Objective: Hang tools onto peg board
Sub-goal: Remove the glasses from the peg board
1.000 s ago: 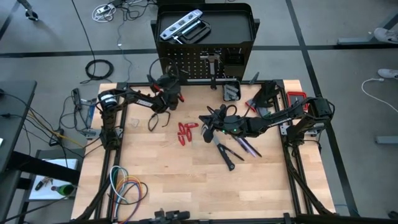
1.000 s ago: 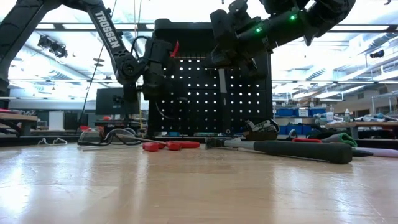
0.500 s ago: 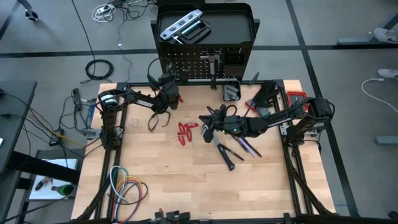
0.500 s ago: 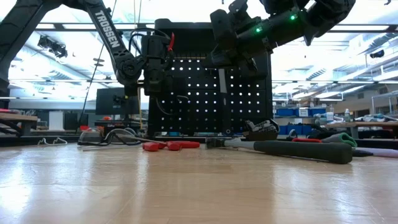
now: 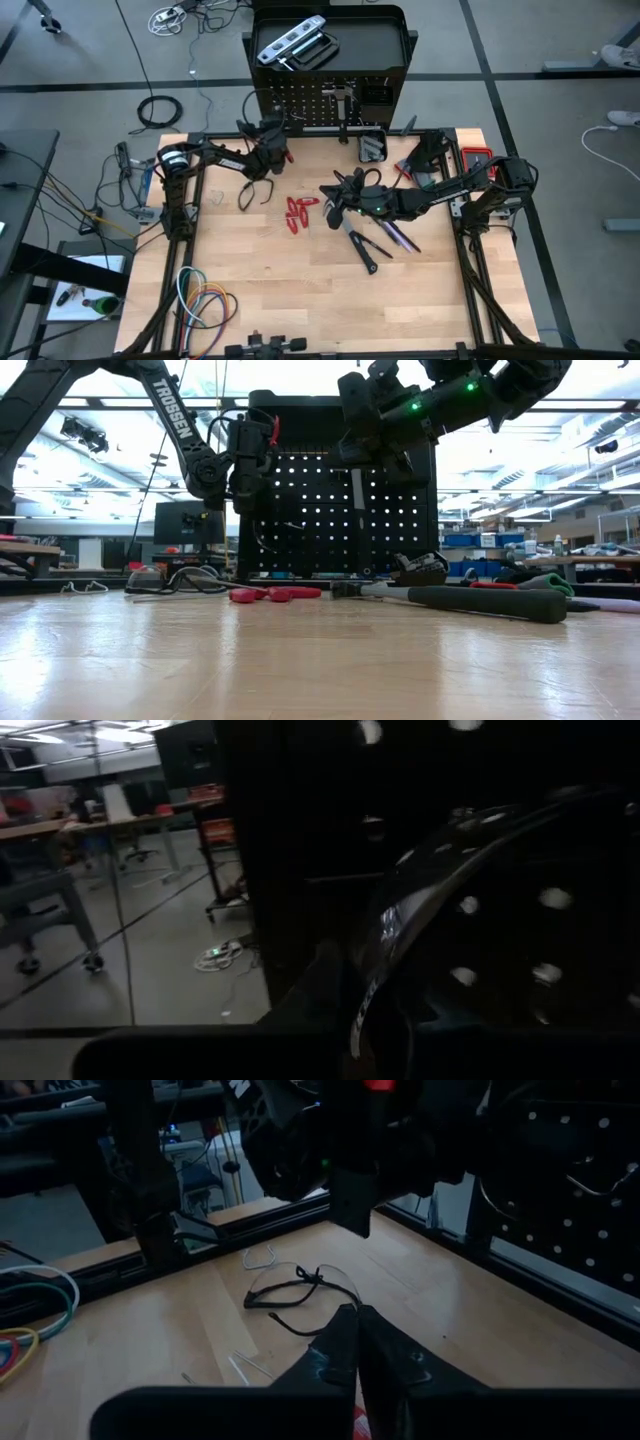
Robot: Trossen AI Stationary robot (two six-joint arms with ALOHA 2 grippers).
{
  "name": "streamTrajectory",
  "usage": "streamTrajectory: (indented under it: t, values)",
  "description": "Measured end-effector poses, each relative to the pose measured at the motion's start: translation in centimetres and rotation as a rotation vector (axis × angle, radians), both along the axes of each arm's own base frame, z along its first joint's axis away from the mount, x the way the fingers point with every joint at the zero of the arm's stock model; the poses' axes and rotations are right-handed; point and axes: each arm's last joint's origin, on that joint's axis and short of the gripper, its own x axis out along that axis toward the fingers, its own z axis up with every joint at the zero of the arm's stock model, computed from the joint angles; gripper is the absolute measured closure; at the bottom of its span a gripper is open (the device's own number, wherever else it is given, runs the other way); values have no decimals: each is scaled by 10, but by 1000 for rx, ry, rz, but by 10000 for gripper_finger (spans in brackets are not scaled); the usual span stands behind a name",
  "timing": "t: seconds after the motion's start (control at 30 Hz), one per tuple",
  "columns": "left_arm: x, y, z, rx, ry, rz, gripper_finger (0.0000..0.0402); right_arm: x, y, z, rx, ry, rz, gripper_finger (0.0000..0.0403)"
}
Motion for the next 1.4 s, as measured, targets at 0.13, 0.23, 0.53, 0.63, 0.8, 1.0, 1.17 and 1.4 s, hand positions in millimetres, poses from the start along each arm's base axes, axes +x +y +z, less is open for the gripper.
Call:
streamTrajectory:
  t: [0.13, 0.23, 0.53, 0.63, 0.8, 1.0, 1.17, 1.4]
  values:
    - [-1, -1, 2, 7, 20, 38, 372, 0, 0, 0, 0, 0, 0, 379]
    - [-3, -1, 8, 26, 14, 74, 372, 0, 0, 0, 0, 1, 0, 381]
    - [-2, 0, 11, 45, 21, 40, 372, 0, 1, 0, -2, 2, 2, 386]
    - [-2, 0, 9, 32, 48, 38, 372, 0, 1, 0, -4, 1, 3, 381]
    - [-3, 2, 7, 21, 72, 27, 372, 0, 1, 0, -4, 0, 3, 381]
    - [-5, 6, 7, 23, 68, 28, 372, 0, 1, 1, -6, -5, 4, 387]
    - [-5, 5, 10, 40, 41, 24, 372, 0, 1, 1, -6, -5, 4, 384]
    - [-8, 11, 10, 41, 40, 37, 372, 0, 1, 1, -6, -5, 4, 380]
